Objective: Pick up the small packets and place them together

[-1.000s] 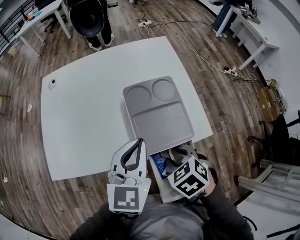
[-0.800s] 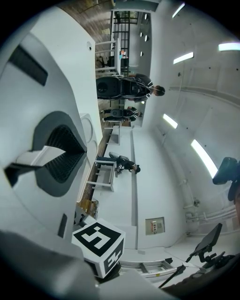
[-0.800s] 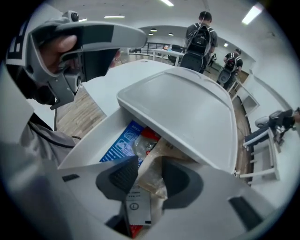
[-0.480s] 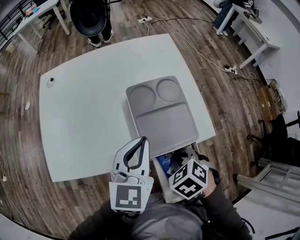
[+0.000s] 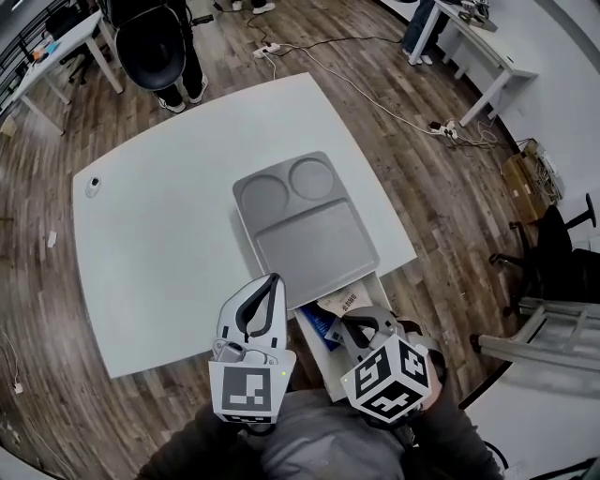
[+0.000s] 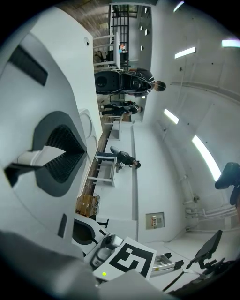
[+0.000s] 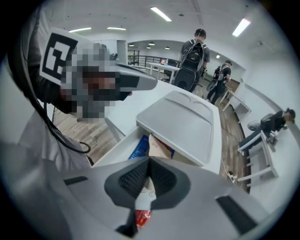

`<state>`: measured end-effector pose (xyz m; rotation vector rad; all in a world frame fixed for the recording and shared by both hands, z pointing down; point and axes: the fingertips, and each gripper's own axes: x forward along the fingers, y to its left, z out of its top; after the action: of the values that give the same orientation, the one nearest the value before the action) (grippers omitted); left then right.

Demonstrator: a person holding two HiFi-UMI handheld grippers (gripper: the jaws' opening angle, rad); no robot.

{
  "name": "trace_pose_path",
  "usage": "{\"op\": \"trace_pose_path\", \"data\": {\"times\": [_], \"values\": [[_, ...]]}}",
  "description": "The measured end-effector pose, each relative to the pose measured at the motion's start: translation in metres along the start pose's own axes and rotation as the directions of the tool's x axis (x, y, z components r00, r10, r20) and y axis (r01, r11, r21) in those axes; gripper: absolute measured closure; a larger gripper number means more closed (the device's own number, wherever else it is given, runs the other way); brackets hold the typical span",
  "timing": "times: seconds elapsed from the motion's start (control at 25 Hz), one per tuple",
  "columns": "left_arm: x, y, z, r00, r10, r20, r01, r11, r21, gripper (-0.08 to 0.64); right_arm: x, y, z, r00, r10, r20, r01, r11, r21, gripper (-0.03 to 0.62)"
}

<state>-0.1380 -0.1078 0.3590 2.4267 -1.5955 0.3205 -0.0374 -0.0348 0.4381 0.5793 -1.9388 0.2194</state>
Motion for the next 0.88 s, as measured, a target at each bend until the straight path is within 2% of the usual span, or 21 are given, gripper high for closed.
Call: {"op": "trace_pose_path", "data": {"times": [0.2,0.48,0.72,0.88], "values": [[-0.005,-0.009,0.013,0.999,-0.023,0.026,0.022,0.999,0.03,0.565,-0.03,0.004,0.008,0.997,0.008,0.077,-0.012,0.999,0.052,0.586],[-0.006,-0.014,0.031,0.996,-0.038,0.084,0.032,0.997,0.065,0.565,-0.071,-0.022,0.033,0.98,-0.067,0.188,0.055,0.996,0.069,0.586],[-0.013,-0.002,0.041,0.995,0.017,0.097,-0.02,0.999,0.036,0.565,-0.087,-0.082,0.07,0.955,-0.17,0.241,0.167,0.985,0.032,0.586],[-0.021,0.015,0.03,0.994,0.085,0.062,-0.086,0.996,0.002,0.565,-0.063,-0.104,0.081,0.952,-0.215,0.216,0.222,0.975,-0.009,0.586]]}}
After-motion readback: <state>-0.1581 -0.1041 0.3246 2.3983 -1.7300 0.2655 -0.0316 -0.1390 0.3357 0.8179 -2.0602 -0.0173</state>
